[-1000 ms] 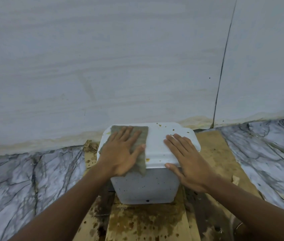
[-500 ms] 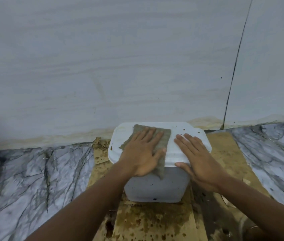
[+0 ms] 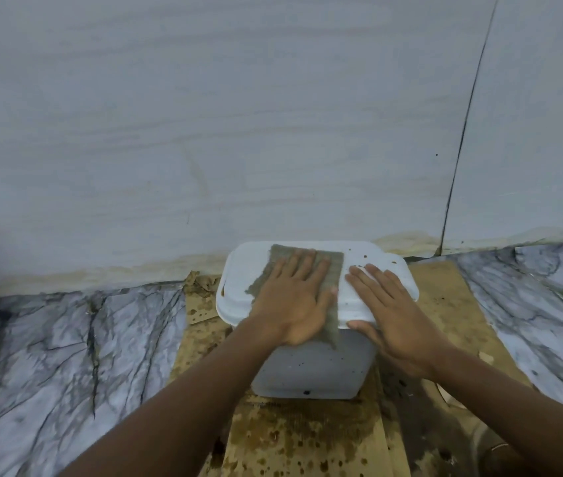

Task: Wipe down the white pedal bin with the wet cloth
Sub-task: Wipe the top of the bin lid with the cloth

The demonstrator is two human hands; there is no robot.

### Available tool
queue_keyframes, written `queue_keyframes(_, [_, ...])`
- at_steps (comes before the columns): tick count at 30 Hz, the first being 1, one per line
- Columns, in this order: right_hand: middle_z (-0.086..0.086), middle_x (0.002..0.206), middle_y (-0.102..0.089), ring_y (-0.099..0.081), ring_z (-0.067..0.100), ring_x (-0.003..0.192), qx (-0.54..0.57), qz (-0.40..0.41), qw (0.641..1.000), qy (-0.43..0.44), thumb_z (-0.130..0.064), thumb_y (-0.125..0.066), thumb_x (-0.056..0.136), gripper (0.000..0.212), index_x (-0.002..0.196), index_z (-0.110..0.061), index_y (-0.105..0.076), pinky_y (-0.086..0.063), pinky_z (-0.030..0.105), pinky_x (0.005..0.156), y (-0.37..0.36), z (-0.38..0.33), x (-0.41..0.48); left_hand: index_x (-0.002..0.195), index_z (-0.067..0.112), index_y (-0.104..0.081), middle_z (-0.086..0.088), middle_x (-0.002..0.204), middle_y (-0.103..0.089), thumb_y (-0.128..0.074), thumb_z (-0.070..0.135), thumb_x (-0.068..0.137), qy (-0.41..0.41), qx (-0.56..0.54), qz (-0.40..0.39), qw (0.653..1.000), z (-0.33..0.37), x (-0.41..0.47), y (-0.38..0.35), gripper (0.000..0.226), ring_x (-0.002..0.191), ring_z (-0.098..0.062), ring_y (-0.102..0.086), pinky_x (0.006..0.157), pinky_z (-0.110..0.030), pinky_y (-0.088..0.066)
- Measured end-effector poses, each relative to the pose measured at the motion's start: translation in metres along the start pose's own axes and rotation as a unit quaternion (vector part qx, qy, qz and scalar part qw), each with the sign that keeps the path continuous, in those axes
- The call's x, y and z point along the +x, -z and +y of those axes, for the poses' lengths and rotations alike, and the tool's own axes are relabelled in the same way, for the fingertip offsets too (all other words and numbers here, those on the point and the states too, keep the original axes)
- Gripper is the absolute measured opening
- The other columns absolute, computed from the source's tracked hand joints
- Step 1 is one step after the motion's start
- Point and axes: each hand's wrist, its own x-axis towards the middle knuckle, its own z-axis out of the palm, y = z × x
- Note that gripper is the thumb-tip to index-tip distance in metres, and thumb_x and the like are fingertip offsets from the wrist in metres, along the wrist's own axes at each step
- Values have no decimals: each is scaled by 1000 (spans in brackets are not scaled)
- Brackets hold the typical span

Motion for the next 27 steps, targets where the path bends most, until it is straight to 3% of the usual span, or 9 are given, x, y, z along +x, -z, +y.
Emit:
queue_keyframes(2, [-7,168,-3,12,7,154,-10,-4,1000,-1,-64,-18,100,74,161,-24,-8,19,22,121,2,-2,0,159,34,4,9,167,11,-11,60,103,-13,-7,11,1000,-20,-17,1,63,152,-9,17,123,-33,12])
queue_keyframes(5, [-9,167,5,17,7,152,-19,-8,1000,-3,-65,-11,98,76,161,-23,-3,22,22,119,3,-3,2,159,36,-2,11,166,5,-14,62,102,39,-11,21,999,-53,-19,12,64,153,-9,9,123,-32,9])
queue_keyframes(10, [-9,166,9,18,7,151,-13,-5,1000,-10,-65,-5,95,77,160,-23,1,25,22,117,3,-5,4,161,25,-3,-4,169,3,-12,58,103,134,-5,-12,991,-55,33,15,68,155,-23,3,126,-45,0])
queue_keyframes(13, [-10,166,8,19,5,151,-2,-8,1000,-6,-63,-9,97,73,158,-26,3,24,23,119,3,-2,4,161,22,-1,-6,168,5,-12,54,103,114,-3,-26,993,-15,57,8,67,155,-26,5,125,-47,1])
queue_keyframes(17, [1,168,-16,0,13,155,4,8,1000,13,-52,-27,103,67,160,-18,-16,7,30,125,0,3,0,160,24,2,0,168,8,-10,52,105,30,-7,-9,999,19,28,0,63,154,-18,11,124,-39,9])
queue_keyframes(20, [-4,168,-8,4,10,155,3,0,1000,3,-62,-22,101,73,161,-20,-13,12,26,124,2,0,-1,159,32,4,8,167,11,-11,56,105,-3,-9,13,1000,-1,-6,-2,62,152,-9,16,119,-28,16])
queue_keyframes(23, [-7,168,-2,8,10,155,9,-4,1000,-5,-64,-17,99,75,161,-22,-10,18,22,121,4,-3,-1,159,36,2,10,167,10,-11,58,103,23,-9,9,1000,-35,-14,5,62,152,-9,13,119,-28,14])
queue_keyframes(27, [-8,167,4,13,9,153,6,-7,1000,-10,-63,-12,98,76,161,-22,-4,20,23,121,3,-4,2,160,30,-1,1,168,5,-10,58,103,100,-15,-5,995,-62,10,15,64,155,-16,6,126,-39,4])
